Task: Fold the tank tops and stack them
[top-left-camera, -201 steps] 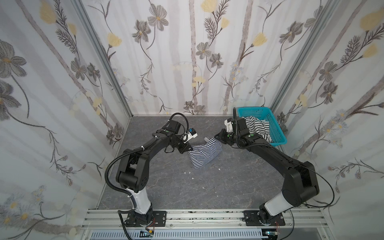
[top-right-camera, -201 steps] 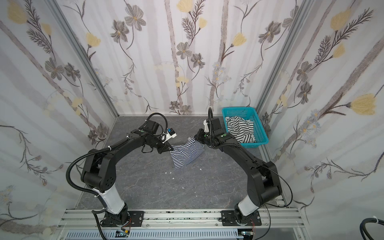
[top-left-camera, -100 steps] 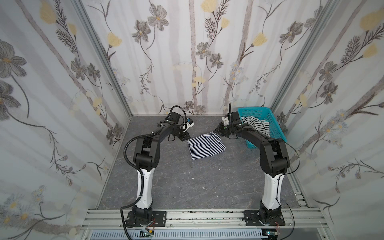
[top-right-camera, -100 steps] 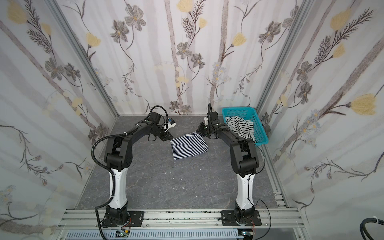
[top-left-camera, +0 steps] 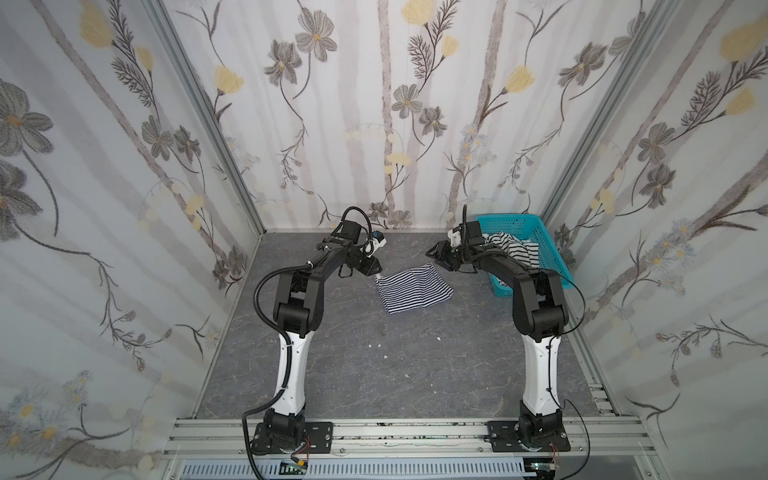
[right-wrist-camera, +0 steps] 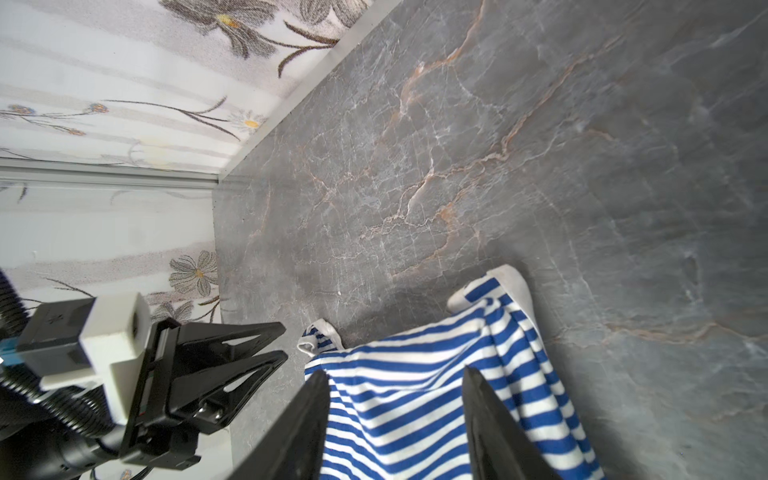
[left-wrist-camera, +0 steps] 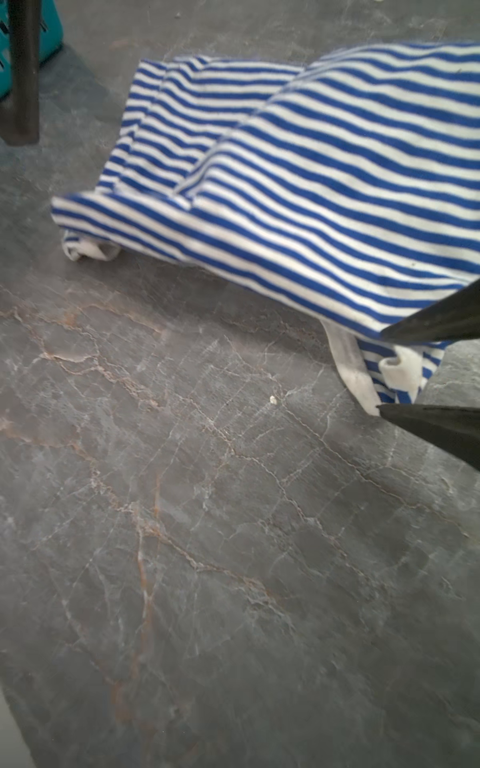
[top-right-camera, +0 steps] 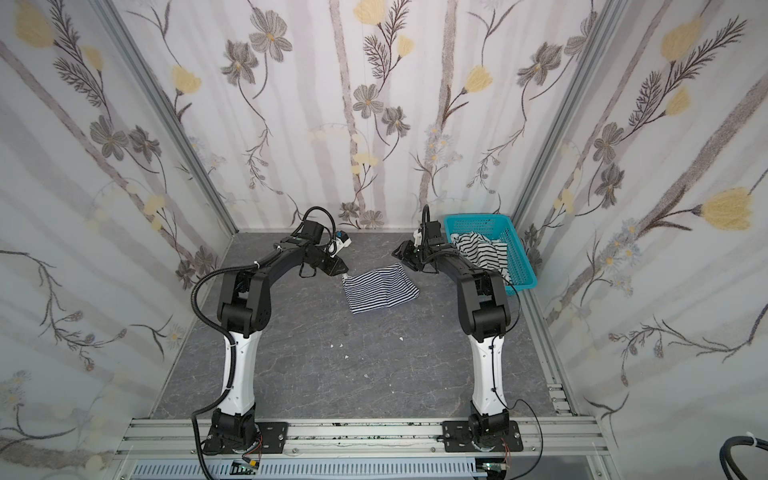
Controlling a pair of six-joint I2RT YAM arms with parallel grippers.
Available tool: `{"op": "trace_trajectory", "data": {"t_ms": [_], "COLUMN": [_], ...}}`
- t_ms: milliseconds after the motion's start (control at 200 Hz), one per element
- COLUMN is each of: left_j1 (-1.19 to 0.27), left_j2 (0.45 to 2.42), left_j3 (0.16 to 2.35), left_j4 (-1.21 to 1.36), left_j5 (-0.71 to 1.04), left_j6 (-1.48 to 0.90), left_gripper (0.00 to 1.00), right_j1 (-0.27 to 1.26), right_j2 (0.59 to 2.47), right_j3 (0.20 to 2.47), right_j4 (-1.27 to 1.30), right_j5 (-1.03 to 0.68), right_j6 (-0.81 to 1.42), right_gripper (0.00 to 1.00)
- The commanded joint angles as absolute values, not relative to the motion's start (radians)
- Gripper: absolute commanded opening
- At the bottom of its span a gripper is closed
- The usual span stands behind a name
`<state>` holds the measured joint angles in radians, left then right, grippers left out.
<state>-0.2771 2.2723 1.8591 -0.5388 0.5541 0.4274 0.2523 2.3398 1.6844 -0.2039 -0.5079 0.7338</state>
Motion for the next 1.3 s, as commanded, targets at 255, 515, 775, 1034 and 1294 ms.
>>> {"op": "trace_trajectory", "data": {"t_ms": [255,515,775,1034,1294], "left_j1": [-0.374,-0.38,-0.375,-0.372,-0.364], "left_j2": [2.108,2.183,2.248,2.265,2.285], "left_j3": [1.674,1.653,1.661,1.639,1.639], "left_j4": [-0.483,-0.447,-0.421,-0.408,-0.396], "left_j5": [0.525,0.467,0.401,0.283,0.129], "left_j6": [0.422,0.419,0.417,0.408,0.401], "left_gripper": [0.26,0.24,0.24,0.24,0.25], "right_j1": [0.336,0.336,0.323,0.291,0.285], "right_j2": [2.246,2.347,2.424,2.536,2.544], "right_j3": [1.626,1.669,1.721,1.836,1.898], "right_j4": [-0.195,-0.183,-0.196,-0.28,-0.38], "right_j5": [-0.436,-0.448,-0.44,-0.436,-0.351], "right_j6": [0.657,0.663,0.675,0.683,0.7], "right_gripper": [0.31,0.15,0.15,0.18,0.21]}}
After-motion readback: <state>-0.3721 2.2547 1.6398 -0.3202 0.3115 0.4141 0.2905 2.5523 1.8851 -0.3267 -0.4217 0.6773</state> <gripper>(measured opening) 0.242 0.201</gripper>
